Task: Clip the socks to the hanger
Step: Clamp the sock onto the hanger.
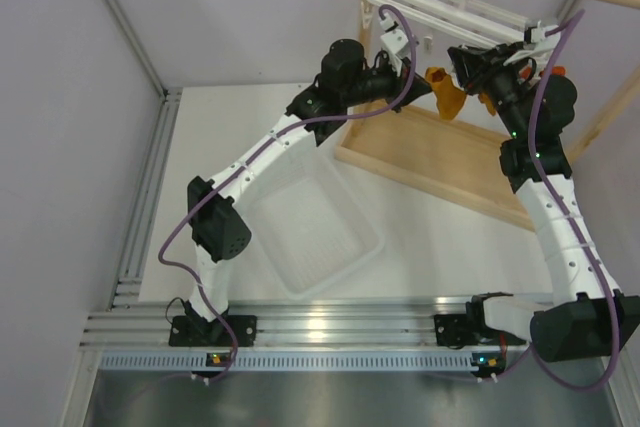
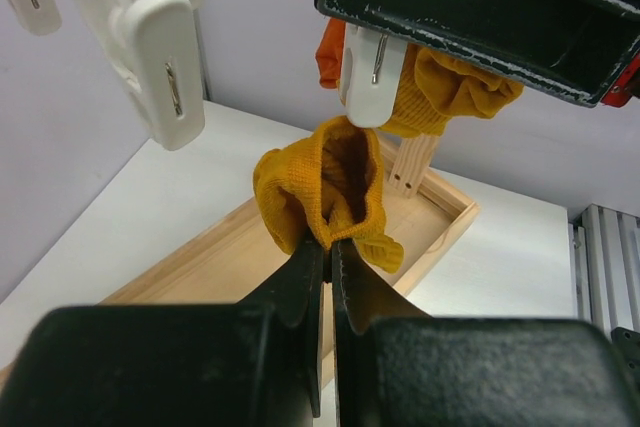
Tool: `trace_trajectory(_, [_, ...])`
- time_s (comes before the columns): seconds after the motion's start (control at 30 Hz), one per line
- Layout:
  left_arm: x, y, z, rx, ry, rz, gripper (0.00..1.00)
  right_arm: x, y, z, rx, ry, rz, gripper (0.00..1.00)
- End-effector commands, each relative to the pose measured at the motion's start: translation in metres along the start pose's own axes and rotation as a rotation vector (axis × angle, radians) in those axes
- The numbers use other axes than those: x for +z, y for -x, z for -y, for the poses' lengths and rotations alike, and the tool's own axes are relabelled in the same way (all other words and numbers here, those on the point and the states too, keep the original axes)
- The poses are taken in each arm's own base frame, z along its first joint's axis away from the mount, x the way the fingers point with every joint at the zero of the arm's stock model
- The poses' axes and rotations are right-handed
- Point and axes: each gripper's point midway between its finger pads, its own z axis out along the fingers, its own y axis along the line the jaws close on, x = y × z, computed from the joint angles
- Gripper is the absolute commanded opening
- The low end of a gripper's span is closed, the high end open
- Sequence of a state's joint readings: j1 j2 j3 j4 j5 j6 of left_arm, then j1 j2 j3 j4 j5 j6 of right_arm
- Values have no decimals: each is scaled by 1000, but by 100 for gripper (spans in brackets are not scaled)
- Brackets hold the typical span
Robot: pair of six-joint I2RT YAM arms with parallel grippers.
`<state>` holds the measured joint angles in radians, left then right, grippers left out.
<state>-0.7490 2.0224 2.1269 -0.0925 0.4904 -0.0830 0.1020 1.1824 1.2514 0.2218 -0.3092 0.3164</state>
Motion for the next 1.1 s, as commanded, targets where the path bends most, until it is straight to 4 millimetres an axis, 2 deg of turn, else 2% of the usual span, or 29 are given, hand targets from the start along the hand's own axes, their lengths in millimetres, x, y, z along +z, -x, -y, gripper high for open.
trace_trajectory(0.0, [-1, 41, 10, 47, -31, 110, 0, 3, -1, -26, 22, 128, -31, 0])
trace_trajectory(0.23, [0, 40, 13, 36, -48, 112, 0, 5, -2, -27, 35, 129, -27, 0])
trace_trajectory(0.27, [-1, 48, 15, 45, -54, 138, 0, 6, -4, -26, 32, 130, -30, 0])
trace_trajectory(0.37, [-1, 51, 17, 47, -65, 150, 0, 6, -6, -28, 33, 135, -34, 0])
trace_trajectory(0.77, [3, 52, 25, 40, -96, 165, 0, 9, -9, -30, 27, 147, -40, 0])
trace_trajectory(1.07, [2, 62, 27, 46, -107, 199, 0, 6, -17, -29, -8, 152, -65, 0])
